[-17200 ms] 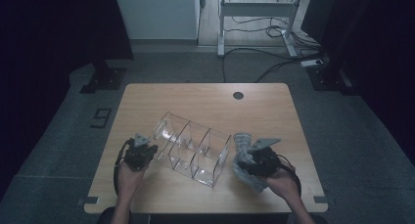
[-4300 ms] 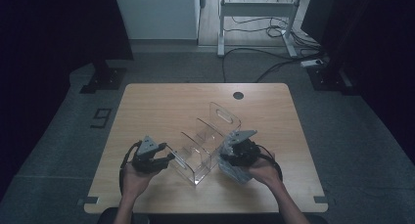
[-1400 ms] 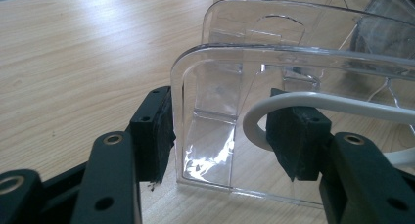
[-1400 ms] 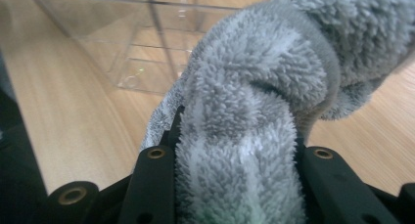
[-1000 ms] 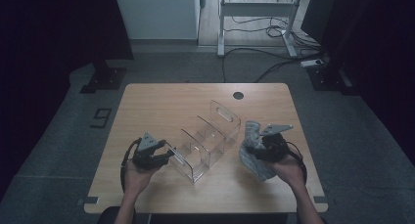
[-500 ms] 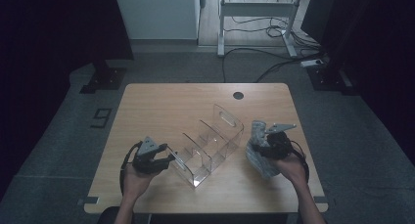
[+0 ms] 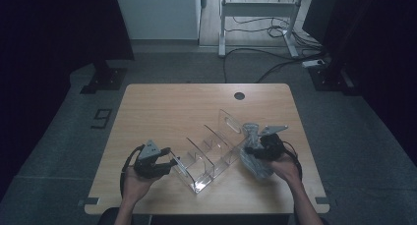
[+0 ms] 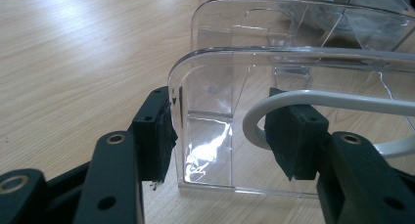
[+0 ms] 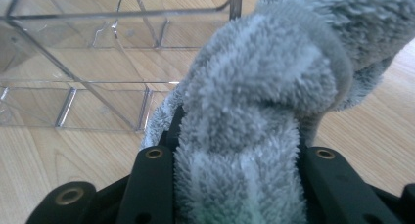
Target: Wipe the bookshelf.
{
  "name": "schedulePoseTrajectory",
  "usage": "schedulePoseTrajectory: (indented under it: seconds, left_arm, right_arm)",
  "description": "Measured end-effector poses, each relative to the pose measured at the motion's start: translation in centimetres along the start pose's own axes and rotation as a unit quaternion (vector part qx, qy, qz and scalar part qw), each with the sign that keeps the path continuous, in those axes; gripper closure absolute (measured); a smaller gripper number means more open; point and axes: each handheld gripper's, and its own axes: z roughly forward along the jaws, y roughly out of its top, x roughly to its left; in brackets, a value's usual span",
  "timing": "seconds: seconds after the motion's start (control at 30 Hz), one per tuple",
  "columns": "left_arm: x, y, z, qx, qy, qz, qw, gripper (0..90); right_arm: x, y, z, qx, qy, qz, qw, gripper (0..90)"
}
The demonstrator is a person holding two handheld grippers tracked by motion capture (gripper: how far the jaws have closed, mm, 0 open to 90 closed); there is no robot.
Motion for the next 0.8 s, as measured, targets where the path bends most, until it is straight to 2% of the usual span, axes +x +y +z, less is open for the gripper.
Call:
schedulePoseTrajectory:
  seconds: [0.13, 0.43, 0.6, 0.8]
  left_arm:
    - [0.0, 0.0, 0.0, 0.0, -0.002, 0.0, 1.0, 45.7]
    - [0.0, 0.0, 0.0, 0.001, -0.001, -0.001, 1.0, 45.7]
    - [0.0, 0.0, 0.0, 0.0, 0.0, -0.002, 1.0, 45.7]
    - [0.0, 0.0, 0.0, -0.002, 0.002, -0.005, 1.0, 45.6]
  right_arm:
    - [-0.2, -0.1, 0.8, 0.01, 0.008, 0.0, 0.9999, 63.4]
    - [-0.2, -0.4, 2.4, 0.041, -0.001, -0.006, 0.9991, 63.7]
    - [-0.1, -0.8, 3.5, 0.071, -0.009, -0.007, 0.9974, 63.7]
    - [-0.1, -1.0, 4.2, 0.086, -0.015, -0.004, 0.9962, 63.7]
